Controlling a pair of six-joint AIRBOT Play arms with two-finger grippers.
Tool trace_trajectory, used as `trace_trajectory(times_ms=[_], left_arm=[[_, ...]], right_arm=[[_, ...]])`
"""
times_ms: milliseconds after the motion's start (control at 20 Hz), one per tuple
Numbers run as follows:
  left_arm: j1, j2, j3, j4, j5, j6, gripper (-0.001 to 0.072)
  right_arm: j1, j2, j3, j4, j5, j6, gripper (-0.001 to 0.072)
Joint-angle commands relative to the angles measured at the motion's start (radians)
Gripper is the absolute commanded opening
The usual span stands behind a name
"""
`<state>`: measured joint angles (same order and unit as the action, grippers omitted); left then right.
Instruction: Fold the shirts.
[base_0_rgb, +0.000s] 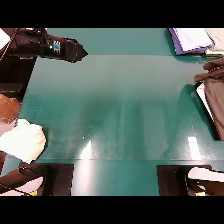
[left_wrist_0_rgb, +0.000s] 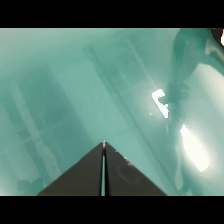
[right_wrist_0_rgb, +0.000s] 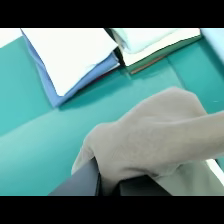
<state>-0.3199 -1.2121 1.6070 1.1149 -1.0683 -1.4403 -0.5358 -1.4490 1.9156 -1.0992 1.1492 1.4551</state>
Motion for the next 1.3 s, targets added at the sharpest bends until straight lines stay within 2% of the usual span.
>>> trace_trajectory(times_ms=[0, 150, 300, 550, 700, 750, 850, 900, 1050, 1250], left_arm=[[0.000, 0.000, 0.000, 0.001, -0.014, 0.001, 0.0021], [0.000, 0.000, 0.000, 0.001, -0.028, 0.001, 0.0020], [0.000, 0.000, 0.000, 0.001, -0.044, 0.008, 0.0021], [0.000, 0.000, 0.000, 0.001, -0.050, 0.009, 0.0021], [0.000, 0.000, 0.000, 0.001, -0.050, 0.009, 0.0021], [0.000, 0.000, 0.000, 0.001, -0.050, 0.009, 0.0021], [0.000, 0.000, 0.000, 0.001, -0.050, 0.009, 0.0020], [0.000, 0.000, 0.000, 0.001, -0.050, 0.009, 0.0020], [0.000, 0.000, 0.000, 0.000, -0.046, 0.008, 0.0021], [0.000, 0.000, 0.000, 0.003, -0.034, 0.008, 0.0021]], right_arm=[[-0.037, 0.005, 0.064, -0.065, 0.173, -0.013, 0.0019], [-0.092, 0.073, -0.038, -0.089, 0.211, -0.037, 0.0019], [-0.163, 0.168, -0.217, -0.190, 0.233, -0.043, 0.0019], [-0.283, 0.305, -0.538, -0.286, 0.206, -0.069, 0.0020], [-0.319, 0.340, -0.657, -0.320, 0.185, -0.069, 0.0025], [-0.332, 0.341, -0.680, -0.318, 0.186, -0.069, 0.0113], [-0.352, 0.333, -0.688, -0.308, 0.190, -0.068, 0.0649], [-0.354, 0.336, -0.684, -0.306, 0.190, -0.066, 0.0673], [-0.280, 0.351, -0.634, -0.283, 0.188, -0.060, 0.0673], [-0.034, 0.374, -0.591, 0.015, 0.175, -0.060, 0.0672]])
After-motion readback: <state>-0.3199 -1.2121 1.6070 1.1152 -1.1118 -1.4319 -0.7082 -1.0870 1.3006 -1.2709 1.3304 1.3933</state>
